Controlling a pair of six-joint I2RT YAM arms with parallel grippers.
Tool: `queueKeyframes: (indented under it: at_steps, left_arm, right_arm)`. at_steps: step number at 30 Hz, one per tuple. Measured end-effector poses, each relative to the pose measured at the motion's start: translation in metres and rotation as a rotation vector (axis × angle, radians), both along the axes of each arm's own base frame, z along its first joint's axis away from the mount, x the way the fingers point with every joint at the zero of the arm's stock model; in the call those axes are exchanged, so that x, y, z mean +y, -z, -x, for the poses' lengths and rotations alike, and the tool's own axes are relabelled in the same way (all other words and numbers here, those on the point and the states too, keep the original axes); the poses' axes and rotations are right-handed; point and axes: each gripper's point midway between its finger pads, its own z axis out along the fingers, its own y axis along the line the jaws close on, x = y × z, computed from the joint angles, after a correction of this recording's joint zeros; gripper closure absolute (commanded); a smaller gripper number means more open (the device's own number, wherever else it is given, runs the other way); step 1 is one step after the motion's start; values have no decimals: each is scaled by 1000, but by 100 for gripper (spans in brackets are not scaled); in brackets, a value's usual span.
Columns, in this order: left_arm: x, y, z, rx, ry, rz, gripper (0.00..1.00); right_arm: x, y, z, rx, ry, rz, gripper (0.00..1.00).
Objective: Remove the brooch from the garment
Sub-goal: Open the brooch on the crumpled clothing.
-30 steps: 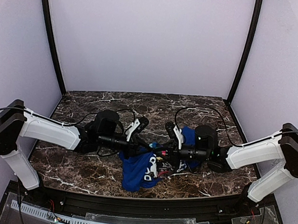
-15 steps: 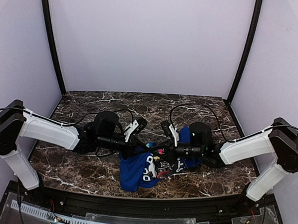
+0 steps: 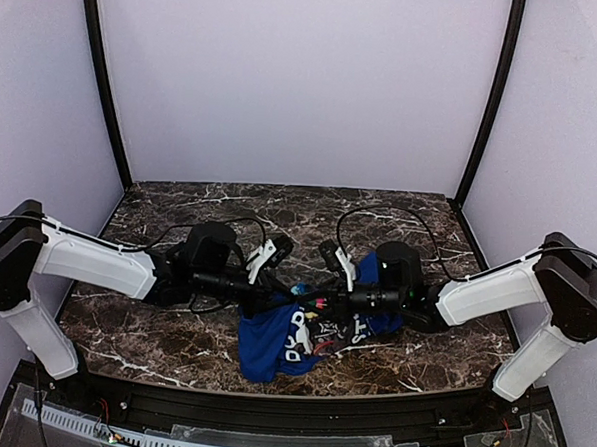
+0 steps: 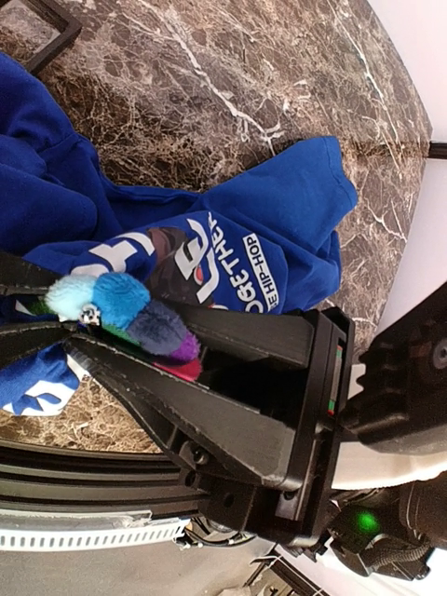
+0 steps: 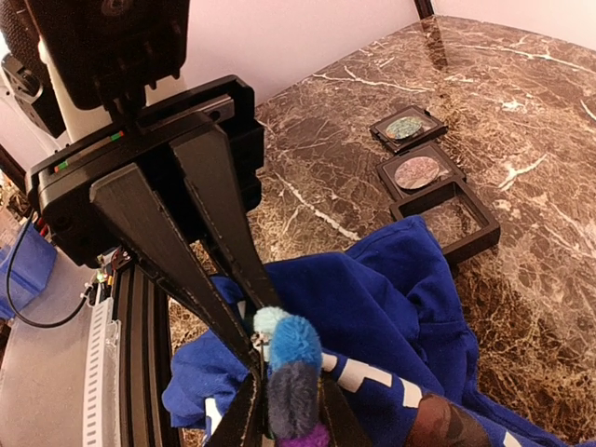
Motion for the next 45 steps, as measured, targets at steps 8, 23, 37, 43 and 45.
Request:
queueKeyframes:
  at_steps: [8, 23, 37, 43, 45]
  left_arm:
    - [-2, -5, 6, -1, 26, 14, 99]
    - [-10, -19, 19, -16, 74, 57, 99]
    - [-11, -24, 21, 2, 85, 90, 99]
    - [-10, -26, 24, 3, 102, 100, 99]
    - [-10, -26, 25, 3, 102, 100, 99]
  right_arm:
    - [-2, -1, 3, -14, -27, 9, 73]
    - [-23, -21, 20, -73, -52, -33, 36]
    - [-37, -30, 23, -112, -15, -51, 38]
    - [-35, -16, 22, -77, -17, -26, 51]
    - [-34, -15, 22, -76, -20, -29, 53]
